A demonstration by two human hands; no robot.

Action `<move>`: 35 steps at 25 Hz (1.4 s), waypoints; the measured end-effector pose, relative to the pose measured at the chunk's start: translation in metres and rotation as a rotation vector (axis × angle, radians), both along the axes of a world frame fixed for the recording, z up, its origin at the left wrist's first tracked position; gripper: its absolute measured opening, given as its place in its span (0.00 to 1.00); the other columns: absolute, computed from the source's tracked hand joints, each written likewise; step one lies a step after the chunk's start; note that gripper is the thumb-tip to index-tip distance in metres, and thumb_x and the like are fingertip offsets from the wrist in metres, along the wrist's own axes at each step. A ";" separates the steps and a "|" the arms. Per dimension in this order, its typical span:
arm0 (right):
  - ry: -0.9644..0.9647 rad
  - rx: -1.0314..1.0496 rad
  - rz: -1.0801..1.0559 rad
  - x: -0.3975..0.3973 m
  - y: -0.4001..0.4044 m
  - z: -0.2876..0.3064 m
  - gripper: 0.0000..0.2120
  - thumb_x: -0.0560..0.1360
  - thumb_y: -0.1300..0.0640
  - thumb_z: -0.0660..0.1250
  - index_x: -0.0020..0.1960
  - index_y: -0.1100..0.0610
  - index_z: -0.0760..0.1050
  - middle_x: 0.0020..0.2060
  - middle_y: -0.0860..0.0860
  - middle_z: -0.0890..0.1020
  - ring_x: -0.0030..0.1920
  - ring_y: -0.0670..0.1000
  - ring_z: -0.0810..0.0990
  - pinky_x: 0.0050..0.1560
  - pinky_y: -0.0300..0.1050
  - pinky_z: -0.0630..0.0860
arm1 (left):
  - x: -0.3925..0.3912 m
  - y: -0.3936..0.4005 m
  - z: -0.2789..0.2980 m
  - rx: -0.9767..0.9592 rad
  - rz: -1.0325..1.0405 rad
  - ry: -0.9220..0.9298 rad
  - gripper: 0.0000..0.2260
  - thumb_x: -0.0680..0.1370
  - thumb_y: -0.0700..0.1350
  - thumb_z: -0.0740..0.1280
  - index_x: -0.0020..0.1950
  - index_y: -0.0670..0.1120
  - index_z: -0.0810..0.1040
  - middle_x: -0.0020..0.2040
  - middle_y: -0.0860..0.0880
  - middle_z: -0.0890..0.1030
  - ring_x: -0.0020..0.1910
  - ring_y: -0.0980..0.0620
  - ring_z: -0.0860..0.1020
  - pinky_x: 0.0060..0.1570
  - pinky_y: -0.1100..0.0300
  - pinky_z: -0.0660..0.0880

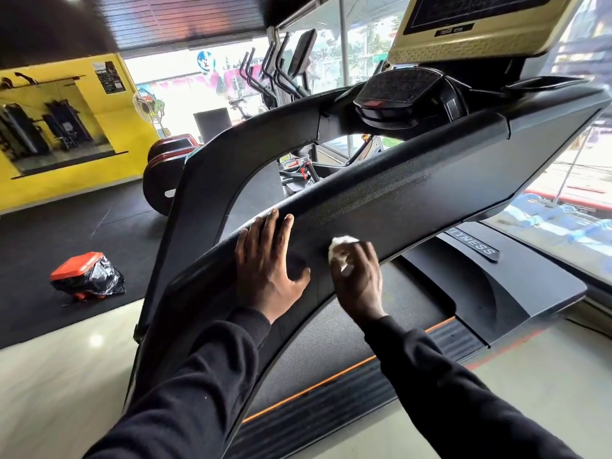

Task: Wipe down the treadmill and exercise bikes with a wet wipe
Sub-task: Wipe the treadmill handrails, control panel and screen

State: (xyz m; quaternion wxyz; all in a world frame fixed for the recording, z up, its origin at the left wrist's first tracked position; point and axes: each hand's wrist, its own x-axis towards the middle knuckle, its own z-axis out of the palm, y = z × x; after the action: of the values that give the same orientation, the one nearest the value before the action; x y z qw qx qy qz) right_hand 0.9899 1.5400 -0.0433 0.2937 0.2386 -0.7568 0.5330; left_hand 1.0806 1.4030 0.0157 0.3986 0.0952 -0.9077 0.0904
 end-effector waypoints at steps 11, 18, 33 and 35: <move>0.096 -0.062 0.067 0.012 -0.024 0.025 0.07 0.75 0.63 0.68 0.52 0.57 0.79 0.51 0.52 0.78 0.50 0.55 0.77 0.52 0.50 0.75 | 0.003 -0.005 -0.003 0.006 -0.001 -0.012 0.41 0.69 0.57 0.71 0.79 0.47 0.62 0.78 0.45 0.62 0.75 0.41 0.63 0.73 0.44 0.57; -0.030 -0.100 -0.010 -0.002 -0.005 -0.001 0.07 0.73 0.64 0.68 0.50 0.57 0.79 0.49 0.52 0.77 0.47 0.54 0.77 0.47 0.47 0.75 | 0.005 -0.009 -0.007 0.005 -0.001 -0.008 0.44 0.66 0.57 0.74 0.78 0.48 0.62 0.78 0.46 0.62 0.75 0.41 0.62 0.74 0.44 0.56; -0.131 -0.027 -0.021 0.009 0.001 -0.034 0.09 0.74 0.63 0.68 0.51 0.51 0.75 0.49 0.46 0.74 0.47 0.53 0.76 0.47 0.47 0.75 | 0.018 -0.016 -0.011 0.018 -0.025 -0.010 0.44 0.65 0.54 0.76 0.78 0.45 0.63 0.78 0.44 0.63 0.74 0.40 0.64 0.71 0.41 0.62; 0.016 0.125 0.096 0.022 -0.008 -0.037 0.09 0.74 0.62 0.68 0.51 0.51 0.77 0.49 0.48 0.75 0.48 0.53 0.75 0.48 0.46 0.74 | 0.024 -0.021 -0.014 0.030 -0.029 -0.018 0.44 0.65 0.53 0.76 0.78 0.44 0.63 0.78 0.44 0.62 0.74 0.40 0.64 0.70 0.40 0.63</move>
State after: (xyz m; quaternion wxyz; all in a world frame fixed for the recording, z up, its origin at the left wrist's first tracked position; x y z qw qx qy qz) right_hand 1.0124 1.5317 -0.0805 0.2583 0.2969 -0.7737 0.4965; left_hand 1.1042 1.3821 0.0020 0.3901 0.0870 -0.9138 0.0719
